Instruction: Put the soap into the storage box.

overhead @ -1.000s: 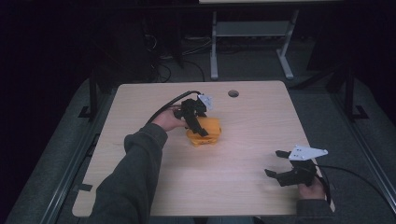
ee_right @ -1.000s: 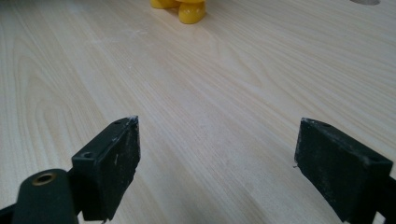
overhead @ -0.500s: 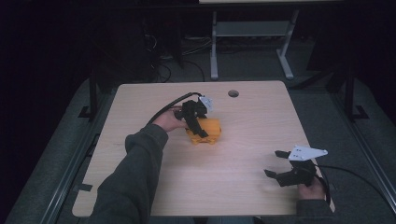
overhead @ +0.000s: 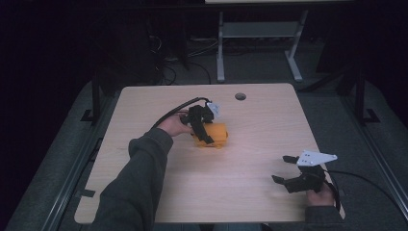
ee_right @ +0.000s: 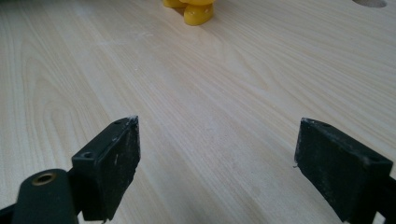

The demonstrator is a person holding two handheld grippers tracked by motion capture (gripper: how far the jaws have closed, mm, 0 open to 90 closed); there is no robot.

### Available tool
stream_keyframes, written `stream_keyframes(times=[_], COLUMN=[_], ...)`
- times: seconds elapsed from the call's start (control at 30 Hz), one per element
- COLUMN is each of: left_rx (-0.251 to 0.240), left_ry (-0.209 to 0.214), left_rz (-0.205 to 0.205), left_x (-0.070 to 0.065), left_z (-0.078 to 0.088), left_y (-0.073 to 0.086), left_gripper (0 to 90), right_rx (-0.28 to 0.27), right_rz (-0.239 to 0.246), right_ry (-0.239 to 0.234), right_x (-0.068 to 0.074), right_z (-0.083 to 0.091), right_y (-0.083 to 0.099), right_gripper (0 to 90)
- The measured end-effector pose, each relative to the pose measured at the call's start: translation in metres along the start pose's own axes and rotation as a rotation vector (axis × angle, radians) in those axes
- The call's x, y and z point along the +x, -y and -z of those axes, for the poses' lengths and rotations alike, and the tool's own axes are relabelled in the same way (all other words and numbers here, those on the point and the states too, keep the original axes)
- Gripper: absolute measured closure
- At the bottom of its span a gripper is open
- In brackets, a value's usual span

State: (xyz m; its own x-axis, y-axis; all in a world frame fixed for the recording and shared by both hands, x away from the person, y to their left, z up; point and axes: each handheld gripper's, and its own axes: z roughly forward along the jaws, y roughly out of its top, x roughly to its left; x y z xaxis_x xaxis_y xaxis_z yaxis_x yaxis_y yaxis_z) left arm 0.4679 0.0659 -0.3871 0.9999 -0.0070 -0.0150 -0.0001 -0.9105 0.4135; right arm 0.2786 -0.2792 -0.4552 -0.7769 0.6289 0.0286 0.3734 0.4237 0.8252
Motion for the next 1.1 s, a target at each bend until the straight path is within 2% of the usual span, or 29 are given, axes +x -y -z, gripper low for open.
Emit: stream_keyframes(times=[0.1,0.27,0.33,0.37,0.53,0.6,0.67,0.8,0.97,1.1], left_rx=[0.014,0.022,0.026,0.024,0.012,0.014,0.025,0.027,0.004,-0.006], left_ry=[-0.034,-0.051,-0.072,-0.077,-0.052,-0.054,-0.067,-0.069,-0.06,-0.069], left_rz=[-0.02,-0.04,-0.056,-0.052,-0.041,-0.027,-0.034,-0.018,-0.009,-0.002], left_x=[-0.0022,-0.0021,-0.0011,-0.0008,0.0024,0.0031,0.0019,0.0029,0.0029,0.0024], left_z=[0.0008,0.0026,0.0039,0.0038,0.0028,0.0023,0.0012,0.0008,0.0045,0.0084], left_y=[-0.0013,0.0,0.0009,0.0014,0.0039,0.0039,0.0035,0.0036,0.0034,0.0035], left_gripper=[21.0,21.0,21.0,20.9,20.7,20.5,20.0,19.4,19.7,19.2], right_rx=[-0.001,0.0,0.001,0.004,0.004,0.005,0.004,0.006,0.006,0.006], right_rz=[0.001,0.0,0.003,0.002,0.001,0.001,0.001,0.001,-0.001,0.001], right_ry=[0.0,-0.003,-0.005,-0.006,-0.008,-0.009,-0.01,-0.013,-0.014,-0.015], right_x=[-0.0001,0.0001,0.0,0.0001,0.0004,0.0005,0.0008,0.0011,0.0008,0.0008], right_z=[0.0001,-0.0002,-0.001,-0.0013,-0.0015,-0.0014,-0.0015,-0.0018,-0.0015,-0.002], right_y=[-0.0001,0.0,0.0,-0.0001,-0.0001,-0.0001,-0.0001,-0.0001,-0.0001,-0.0001], right_gripper=[13.5,13.5,13.5,13.5,13.5,13.5,13.5,13.5,13.5,13.5])
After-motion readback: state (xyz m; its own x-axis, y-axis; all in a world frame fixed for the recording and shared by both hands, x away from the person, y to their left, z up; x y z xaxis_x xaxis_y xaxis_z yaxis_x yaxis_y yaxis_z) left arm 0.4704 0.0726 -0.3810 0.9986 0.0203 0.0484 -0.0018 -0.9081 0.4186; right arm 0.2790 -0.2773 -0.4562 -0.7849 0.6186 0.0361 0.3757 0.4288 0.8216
